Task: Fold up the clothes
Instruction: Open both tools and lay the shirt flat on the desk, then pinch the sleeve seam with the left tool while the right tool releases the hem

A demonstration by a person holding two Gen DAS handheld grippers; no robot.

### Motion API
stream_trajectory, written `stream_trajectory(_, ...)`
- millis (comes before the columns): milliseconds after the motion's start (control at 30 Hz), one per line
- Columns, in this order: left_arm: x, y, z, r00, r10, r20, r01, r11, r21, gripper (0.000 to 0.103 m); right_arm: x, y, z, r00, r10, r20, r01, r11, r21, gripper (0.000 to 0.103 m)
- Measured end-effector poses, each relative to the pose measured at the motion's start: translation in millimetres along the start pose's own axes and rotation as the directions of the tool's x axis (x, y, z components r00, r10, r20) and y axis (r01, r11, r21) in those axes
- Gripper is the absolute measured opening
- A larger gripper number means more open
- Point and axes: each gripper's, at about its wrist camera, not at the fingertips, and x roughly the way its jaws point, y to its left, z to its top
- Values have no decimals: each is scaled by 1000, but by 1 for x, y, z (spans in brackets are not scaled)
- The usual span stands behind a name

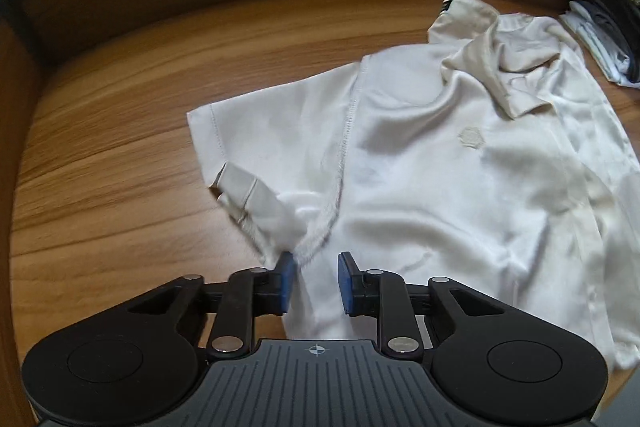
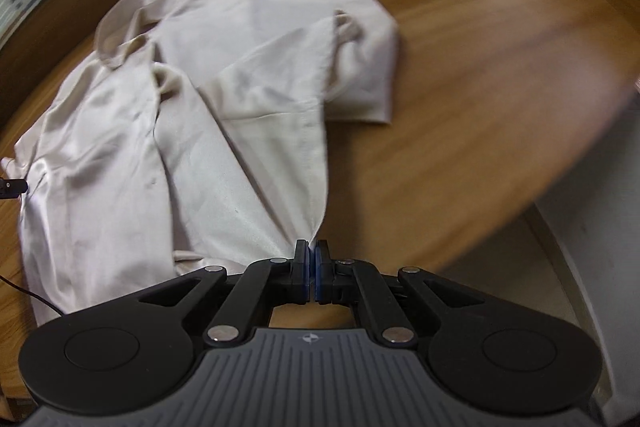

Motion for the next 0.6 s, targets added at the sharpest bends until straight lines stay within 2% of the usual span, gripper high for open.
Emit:
stream_trajectory(133, 16, 7, 7, 999, -4, -43, 3, 1000, -23, 22, -14, -17, -22, 998, -54, 14, 53, 997, 56, 2)
stream_trajectory(400, 24, 0, 7, 1000, 20, -22, -18, 997, 79, 23, -47, -57, -65, 985, -174, 3, 172, 977, 126, 2)
stream_trajectory(600, 30, 4, 7, 1000, 16, -16, -15, 996, 89, 24, -49, -80, -83, 968, -247, -37, 250, 953, 172, 2)
